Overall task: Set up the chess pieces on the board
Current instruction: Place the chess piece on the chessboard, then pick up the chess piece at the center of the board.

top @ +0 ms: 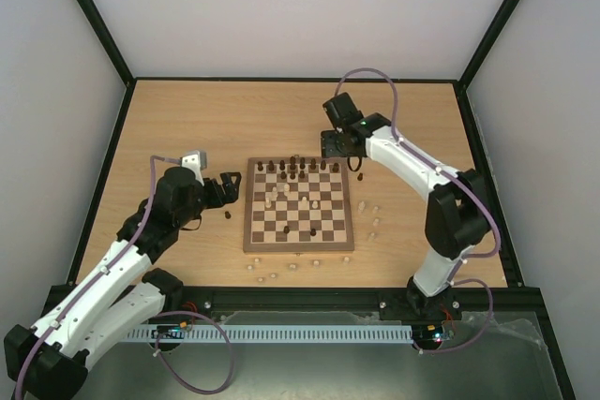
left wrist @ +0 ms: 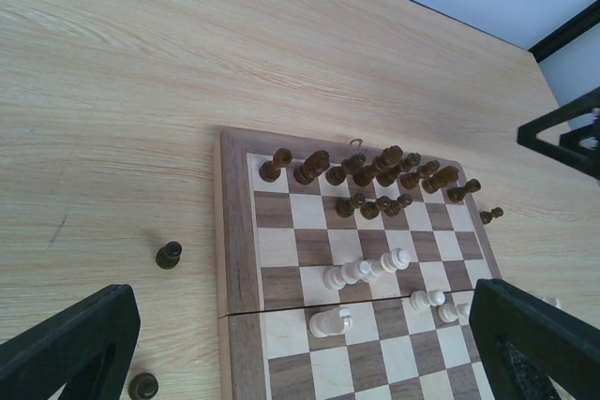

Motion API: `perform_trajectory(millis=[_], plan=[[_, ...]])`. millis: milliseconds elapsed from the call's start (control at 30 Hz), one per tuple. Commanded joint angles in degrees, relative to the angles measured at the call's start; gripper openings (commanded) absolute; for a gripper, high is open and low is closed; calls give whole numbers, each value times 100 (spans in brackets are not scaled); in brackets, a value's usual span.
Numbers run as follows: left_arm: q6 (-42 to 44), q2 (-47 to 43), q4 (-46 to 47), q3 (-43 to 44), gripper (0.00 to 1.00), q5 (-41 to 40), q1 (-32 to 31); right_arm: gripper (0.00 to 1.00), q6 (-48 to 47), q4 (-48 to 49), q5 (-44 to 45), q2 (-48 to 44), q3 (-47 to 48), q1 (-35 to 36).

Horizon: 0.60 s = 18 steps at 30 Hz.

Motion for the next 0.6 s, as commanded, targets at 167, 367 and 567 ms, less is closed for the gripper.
perform_trajectory(millis=[167,367,567], plan=[[24,64,-74,132,99,31,-10,99,93,-144,-15,-874,-845,-417],[62,108,-69,143,99,-92,-7,99,156,7,-88,-705,-1183,-633],[92,208,-52,154,99,-103,-10,75,201,180,-22,-379,-1364,-698]])
